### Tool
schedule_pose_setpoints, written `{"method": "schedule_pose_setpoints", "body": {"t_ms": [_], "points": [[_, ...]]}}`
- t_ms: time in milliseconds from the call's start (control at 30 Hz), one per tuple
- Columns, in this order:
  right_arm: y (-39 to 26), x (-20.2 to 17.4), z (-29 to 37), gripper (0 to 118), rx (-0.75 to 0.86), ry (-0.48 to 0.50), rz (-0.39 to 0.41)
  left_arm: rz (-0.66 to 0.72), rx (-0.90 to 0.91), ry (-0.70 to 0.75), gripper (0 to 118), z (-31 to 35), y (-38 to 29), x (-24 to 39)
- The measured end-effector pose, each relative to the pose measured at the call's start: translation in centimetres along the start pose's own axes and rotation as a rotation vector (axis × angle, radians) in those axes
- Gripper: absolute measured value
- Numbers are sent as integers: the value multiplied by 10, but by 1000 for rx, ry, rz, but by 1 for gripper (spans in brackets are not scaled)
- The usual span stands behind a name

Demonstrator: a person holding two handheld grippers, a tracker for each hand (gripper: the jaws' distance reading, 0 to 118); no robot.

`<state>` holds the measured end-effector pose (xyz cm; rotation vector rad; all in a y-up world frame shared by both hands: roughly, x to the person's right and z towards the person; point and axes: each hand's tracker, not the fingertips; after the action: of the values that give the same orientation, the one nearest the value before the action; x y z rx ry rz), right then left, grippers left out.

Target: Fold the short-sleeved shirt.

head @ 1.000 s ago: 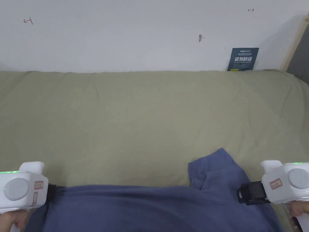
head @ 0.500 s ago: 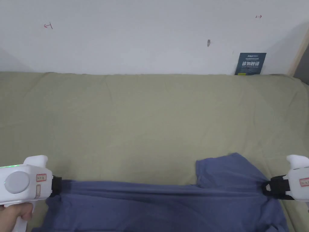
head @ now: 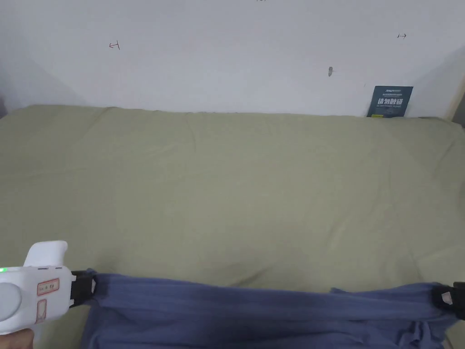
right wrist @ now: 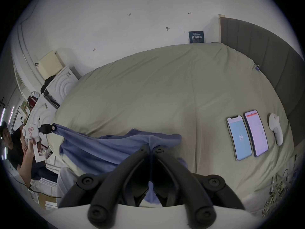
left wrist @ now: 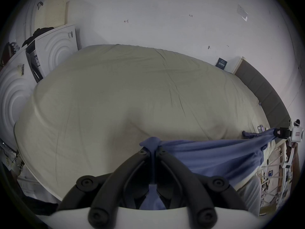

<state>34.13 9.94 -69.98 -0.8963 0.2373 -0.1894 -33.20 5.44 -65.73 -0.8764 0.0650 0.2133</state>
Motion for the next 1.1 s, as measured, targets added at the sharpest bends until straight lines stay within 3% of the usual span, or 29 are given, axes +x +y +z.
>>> {"method": "schedule_pose_setpoints", "body": {"t_ms": [300,500,533,567,600,633,667,700,767,833,867,900,933,967,1000,1100], "points": [[-90,23,-18,4,-137,-50,-57,6,-105,14,5,-15,-63,-13],[-102,30,-31,4,-159,-54,-161,40,-132,28,5,-33,-69,-15],[-102,29,-30,9,-152,-52,-180,39,-125,28,9,-29,-69,-12],[-99,27,-29,29,-158,-64,-181,39,-120,25,31,-25,-68,-8],[-97,26,-30,66,-167,-115,-178,34,-122,51,73,-22,-67,-8],[-97,24,-28,111,-162,-163,-152,33,-143,82,118,-21,-67,-9],[-98,23,-25,118,-126,-172,-142,43,-187,86,115,-14,-71,-12],[-96,21,-16,118,-74,-174,-131,26,-78,75,114,-16,-66,-18],[-97,5,2,118,-107,-163,-163,62,-118,71,114,-12,-70,-26],[-98,-7,13,112,-70,-175,-185,125,-111,85,109,5,-73,-34],[-96,-10,11,96,-38,-156,-192,151,-84,32,93,7,-76,-38],[-96,-16,16,63,-7,-129,-205,163,-90,8,58,8,-78,-41],[-95,-23,19,8,19,-126,-218,179,-90,16,5,8,-81,-43],[-95,-31,20,0,28,-151,-211,181,-85,36,5,14,-80,-44],[-96,-19,12,0,79,-243,-254,191,-70,45,5,12,-82,-45],[-94,-32,15,0,68,-215,-205,233,-89,-24,5,10,-80,-56]]}}
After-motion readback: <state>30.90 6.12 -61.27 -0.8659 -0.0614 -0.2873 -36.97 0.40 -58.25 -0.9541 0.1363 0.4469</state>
